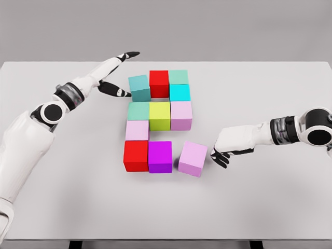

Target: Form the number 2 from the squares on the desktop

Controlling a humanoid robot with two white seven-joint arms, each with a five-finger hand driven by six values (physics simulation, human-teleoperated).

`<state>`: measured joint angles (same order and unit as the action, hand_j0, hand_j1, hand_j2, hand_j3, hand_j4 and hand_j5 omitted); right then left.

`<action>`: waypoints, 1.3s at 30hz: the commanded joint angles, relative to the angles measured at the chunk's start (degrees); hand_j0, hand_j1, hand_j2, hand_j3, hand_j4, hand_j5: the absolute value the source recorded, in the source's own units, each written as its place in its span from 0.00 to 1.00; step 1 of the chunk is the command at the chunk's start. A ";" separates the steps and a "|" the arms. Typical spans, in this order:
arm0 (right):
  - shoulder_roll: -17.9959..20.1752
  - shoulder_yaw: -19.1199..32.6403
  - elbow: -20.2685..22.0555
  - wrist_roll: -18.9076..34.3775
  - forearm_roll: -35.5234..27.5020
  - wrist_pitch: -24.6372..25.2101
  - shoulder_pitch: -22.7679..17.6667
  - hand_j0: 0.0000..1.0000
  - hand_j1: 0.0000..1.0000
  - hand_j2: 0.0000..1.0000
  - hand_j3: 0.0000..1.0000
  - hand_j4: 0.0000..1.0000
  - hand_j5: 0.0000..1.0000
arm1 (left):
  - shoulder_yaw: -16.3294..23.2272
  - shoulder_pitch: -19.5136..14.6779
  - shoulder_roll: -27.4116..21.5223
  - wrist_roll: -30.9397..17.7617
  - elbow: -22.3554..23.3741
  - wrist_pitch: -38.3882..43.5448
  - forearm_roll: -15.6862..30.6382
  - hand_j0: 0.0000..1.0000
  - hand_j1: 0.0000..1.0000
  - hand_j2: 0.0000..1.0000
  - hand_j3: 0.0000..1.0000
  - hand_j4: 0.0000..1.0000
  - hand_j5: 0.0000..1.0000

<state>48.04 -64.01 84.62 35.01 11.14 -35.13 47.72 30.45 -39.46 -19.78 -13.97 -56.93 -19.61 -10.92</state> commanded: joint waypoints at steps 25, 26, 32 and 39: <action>-2.43 0.03 -0.07 -0.01 0.90 0.13 0.97 0.19 0.19 0.19 0.19 0.19 0.19 | 1.63 -0.70 1.50 0.52 2.87 -0.08 -0.60 1.00 1.00 1.00 1.00 1.00 1.00; -2.51 0.12 -0.07 -0.01 0.90 0.13 0.97 0.19 0.19 0.19 0.19 0.19 0.19 | 1.63 -0.70 1.59 0.61 2.87 -0.08 -0.60 1.00 1.00 1.00 1.00 1.00 1.00; -2.60 0.12 -0.07 -0.01 0.90 0.13 1.05 0.19 0.19 0.19 0.19 0.19 0.19 | 1.63 -1.41 1.59 0.61 3.05 -0.08 -0.60 1.00 1.00 1.00 1.00 1.00 1.00; -2.51 0.03 -1.30 -0.01 1.08 0.13 0.97 0.19 0.19 0.19 0.19 0.19 0.19 | 1.63 -1.93 2.38 0.52 4.72 0.01 -0.77 1.00 1.00 1.00 1.00 1.00 1.00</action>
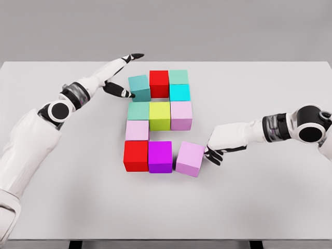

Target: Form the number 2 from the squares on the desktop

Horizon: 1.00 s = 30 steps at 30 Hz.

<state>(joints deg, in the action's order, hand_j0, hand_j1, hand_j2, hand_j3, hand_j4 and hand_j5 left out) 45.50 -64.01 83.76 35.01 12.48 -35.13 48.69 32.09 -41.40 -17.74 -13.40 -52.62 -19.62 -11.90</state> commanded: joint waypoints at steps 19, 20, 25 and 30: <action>-1.12 -0.41 -2.46 -0.01 0.79 0.13 0.00 0.19 0.19 0.19 0.19 0.19 0.19 | -0.10 -1.14 0.77 0.13 1.65 -0.07 0.21 1.00 1.00 1.00 1.00 1.00 1.00; -1.29 -0.41 -2.46 -0.01 0.79 0.13 0.00 0.19 0.19 0.19 0.19 0.19 0.19 | -0.10 -1.14 0.77 0.13 1.65 0.02 0.13 1.00 1.00 1.00 1.00 1.00 1.00; -2.17 -0.41 -2.46 -0.01 1.14 0.13 0.35 0.19 0.19 0.19 0.19 0.19 0.19 | -0.19 -1.41 1.12 0.13 2.26 0.11 0.13 1.00 1.00 1.00 1.00 1.00 1.00; -2.61 -0.41 -2.46 -0.01 1.14 0.13 0.53 0.19 0.19 0.19 0.19 0.19 0.19 | -0.10 -1.85 1.13 0.13 2.53 0.11 0.13 1.00 1.00 1.00 1.00 1.00 1.00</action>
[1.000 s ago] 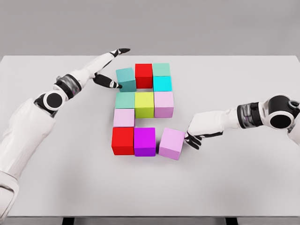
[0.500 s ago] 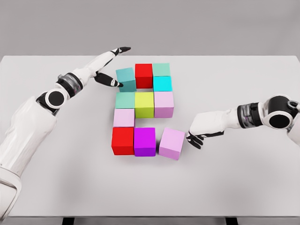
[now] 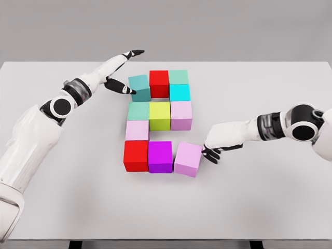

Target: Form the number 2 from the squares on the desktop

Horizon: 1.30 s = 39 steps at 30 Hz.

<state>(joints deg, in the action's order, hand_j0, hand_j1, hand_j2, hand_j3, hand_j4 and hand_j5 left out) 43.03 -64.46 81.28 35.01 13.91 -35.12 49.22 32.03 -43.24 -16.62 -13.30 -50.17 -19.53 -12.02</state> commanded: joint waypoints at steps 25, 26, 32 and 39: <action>-0.23 0.03 -2.27 -0.01 0.77 0.12 0.26 0.19 0.19 0.19 0.19 0.19 0.19 | 0.05 -0.79 0.27 0.03 1.57 0.28 0.16 1.00 1.00 1.00 1.00 1.00 1.00; -0.23 0.03 -2.27 -0.01 0.77 0.12 0.26 0.19 0.19 0.19 0.19 0.19 0.19 | 0.05 -0.79 0.27 0.03 1.57 0.28 0.16 1.00 1.00 1.00 1.00 1.00 1.00; -0.67 0.03 -2.27 -0.01 0.77 0.12 0.35 0.19 0.19 0.19 0.19 0.19 0.19 | -0.04 -0.88 0.45 0.03 2.27 0.28 -0.10 1.00 1.00 1.00 1.00 1.00 1.00; -1.11 0.03 -2.27 -0.01 0.77 0.12 0.44 0.19 0.19 0.19 0.19 0.19 0.19 | -0.13 -1.49 0.98 0.03 3.06 0.28 -1.33 1.00 1.00 1.00 1.00 1.00 1.00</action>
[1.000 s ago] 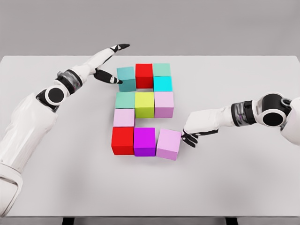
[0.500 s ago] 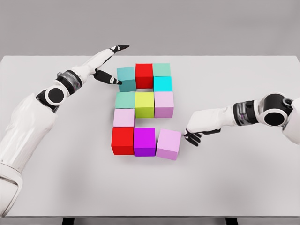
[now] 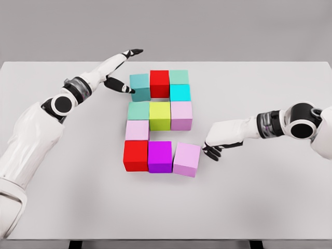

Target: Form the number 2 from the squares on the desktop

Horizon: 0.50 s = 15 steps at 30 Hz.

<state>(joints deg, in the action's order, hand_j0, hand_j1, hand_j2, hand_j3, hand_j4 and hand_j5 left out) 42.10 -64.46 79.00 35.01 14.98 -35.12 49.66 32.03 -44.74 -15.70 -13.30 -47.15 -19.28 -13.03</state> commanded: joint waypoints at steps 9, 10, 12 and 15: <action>-0.53 0.04 0.01 -0.01 -0.30 0.12 0.26 0.19 0.19 0.19 0.19 0.19 0.19 | -0.03 0.53 -0.21 -0.06 -0.66 0.12 -0.33 1.00 1.00 1.00 1.00 1.00 1.00; -0.61 0.04 0.01 -0.01 -0.30 0.12 0.35 0.19 0.19 0.19 0.19 0.19 0.19 | -0.03 0.53 -0.21 0.03 -0.66 0.12 -0.33 1.00 1.00 1.00 1.00 1.00 1.00; -0.61 0.04 -0.07 -0.01 -0.30 0.12 0.35 0.19 0.19 0.19 0.19 0.19 0.19 | -0.03 0.53 -0.21 0.03 -0.66 0.12 -0.33 1.00 1.00 1.00 1.00 1.00 1.00; -0.61 0.04 -0.43 -0.01 -0.30 0.12 0.53 0.19 0.19 0.19 0.19 0.19 0.19 | -0.12 0.35 -0.21 0.03 -0.14 0.03 -0.33 1.00 1.00 1.00 1.00 1.00 1.00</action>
<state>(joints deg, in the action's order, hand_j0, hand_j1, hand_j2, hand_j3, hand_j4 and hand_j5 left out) 41.47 -64.46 78.78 35.01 14.98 -35.12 50.27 32.01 -44.56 -15.89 -13.31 -47.47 -19.22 -13.61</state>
